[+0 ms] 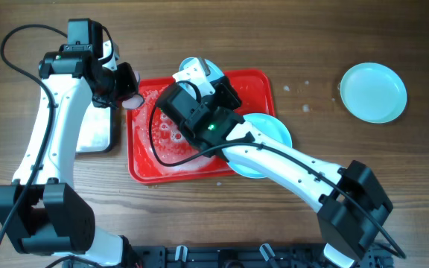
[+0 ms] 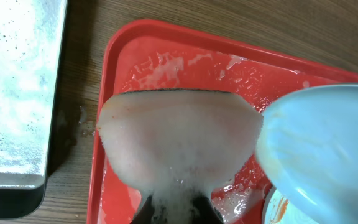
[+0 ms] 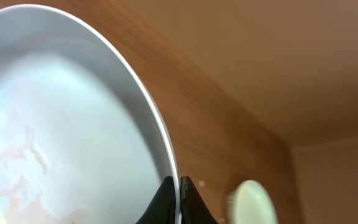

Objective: Clean dirty plates on tray and stack at the side
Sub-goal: 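Carry the plate right and stack it on the cleaned plate, then move the right gripper back and grip the last plate's rim, then tilt the last plate up and bring the sponge to it, then scrub the last plate with the sponge in the left gripper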

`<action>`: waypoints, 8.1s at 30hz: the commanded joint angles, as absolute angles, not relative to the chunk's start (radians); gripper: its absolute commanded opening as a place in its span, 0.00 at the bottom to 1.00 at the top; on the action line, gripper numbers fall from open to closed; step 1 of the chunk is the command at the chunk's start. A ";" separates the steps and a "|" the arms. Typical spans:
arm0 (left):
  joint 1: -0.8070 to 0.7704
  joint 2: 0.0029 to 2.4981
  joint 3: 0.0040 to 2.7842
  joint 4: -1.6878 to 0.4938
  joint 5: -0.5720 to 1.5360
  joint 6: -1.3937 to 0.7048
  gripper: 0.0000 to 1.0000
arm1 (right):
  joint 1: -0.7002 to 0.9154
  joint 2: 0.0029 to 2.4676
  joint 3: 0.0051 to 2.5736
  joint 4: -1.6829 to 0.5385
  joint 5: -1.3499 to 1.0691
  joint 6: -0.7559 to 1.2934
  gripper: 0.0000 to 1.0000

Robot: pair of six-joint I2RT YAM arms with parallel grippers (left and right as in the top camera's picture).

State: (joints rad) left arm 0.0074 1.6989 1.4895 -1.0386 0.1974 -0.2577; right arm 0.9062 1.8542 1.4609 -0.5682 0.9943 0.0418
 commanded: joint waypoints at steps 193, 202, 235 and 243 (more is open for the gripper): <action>-0.385 1.977 1.186 -0.736 -0.473 -0.429 0.04 | 0.478 2.032 1.331 -0.624 -0.304 0.506 0.04; -0.406 1.977 1.298 -0.800 0.051 -0.288 0.04 | 0.478 2.032 1.331 -0.625 -0.304 0.505 0.04; -0.419 2.058 1.294 -0.792 -0.161 -0.340 0.04 | 0.478 2.032 1.331 -0.624 -0.308 0.500 0.04; -0.417 2.112 1.294 -0.802 0.236 -0.292 0.04 | 0.478 2.032 1.331 -0.625 -0.308 0.498 0.04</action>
State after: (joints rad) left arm -0.3912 2.0003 1.3361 -0.7902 -0.1295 -0.3412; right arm 0.4759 2.0125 1.3220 -0.6277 -0.3214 0.5117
